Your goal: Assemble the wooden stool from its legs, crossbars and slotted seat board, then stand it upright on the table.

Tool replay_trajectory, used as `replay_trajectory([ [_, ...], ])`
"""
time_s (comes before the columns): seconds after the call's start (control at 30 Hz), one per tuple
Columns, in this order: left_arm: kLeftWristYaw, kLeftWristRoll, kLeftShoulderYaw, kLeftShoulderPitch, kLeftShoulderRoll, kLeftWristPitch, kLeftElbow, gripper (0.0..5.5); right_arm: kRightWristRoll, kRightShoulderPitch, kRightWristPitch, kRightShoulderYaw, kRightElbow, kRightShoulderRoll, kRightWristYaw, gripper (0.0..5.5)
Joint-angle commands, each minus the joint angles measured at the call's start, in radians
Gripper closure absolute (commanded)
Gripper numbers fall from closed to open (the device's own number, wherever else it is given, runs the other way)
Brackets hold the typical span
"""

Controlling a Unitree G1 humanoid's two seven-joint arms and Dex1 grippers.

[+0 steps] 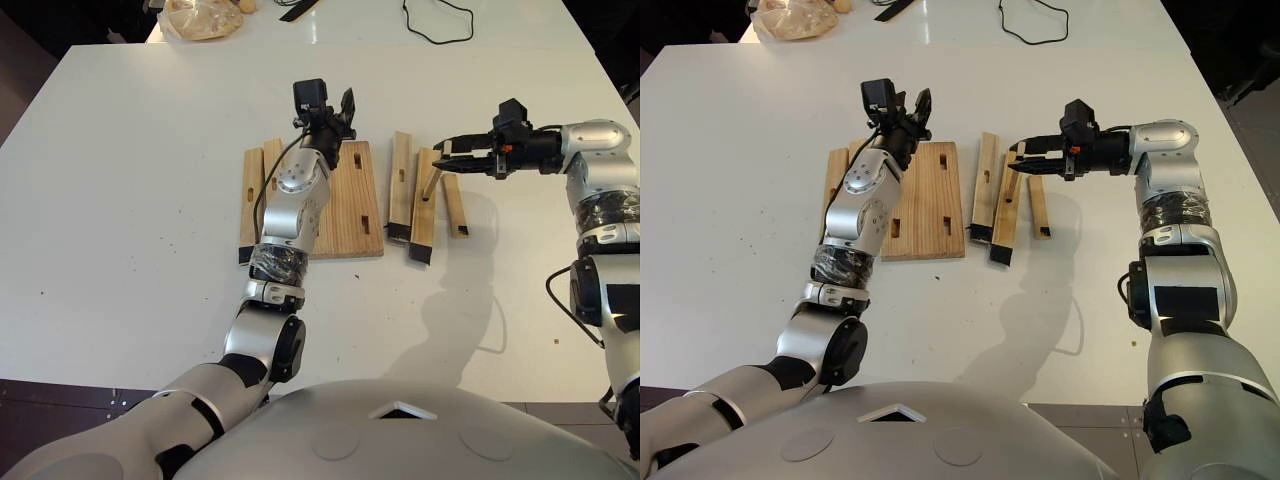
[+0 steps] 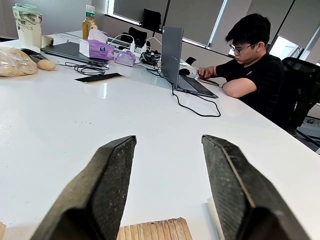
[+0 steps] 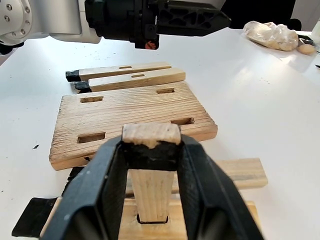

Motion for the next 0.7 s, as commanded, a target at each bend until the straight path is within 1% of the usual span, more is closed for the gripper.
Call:
replay_trajectory([
  [0.03, -0.011, -0.009, 0.005, -0.022, -0.012, 0.025, -0.01, 3.05, -0.031, 0.041, 0.011, -0.009, 0.047, -0.008, -0.016, 4.17],
  [0.27, -0.021, -0.023, 0.012, -0.008, -0.015, 0.049, -0.038, 3.05, -0.082, 0.103, -0.01, 0.022, 0.061, 0.009, -0.036, 4.17],
  [0.7, -0.004, -0.03, 0.006, -0.002, -0.049, 0.042, -0.046, 3.05, -0.206, 0.074, -0.015, 0.18, 0.149, -0.011, -0.098, 4.17],
])
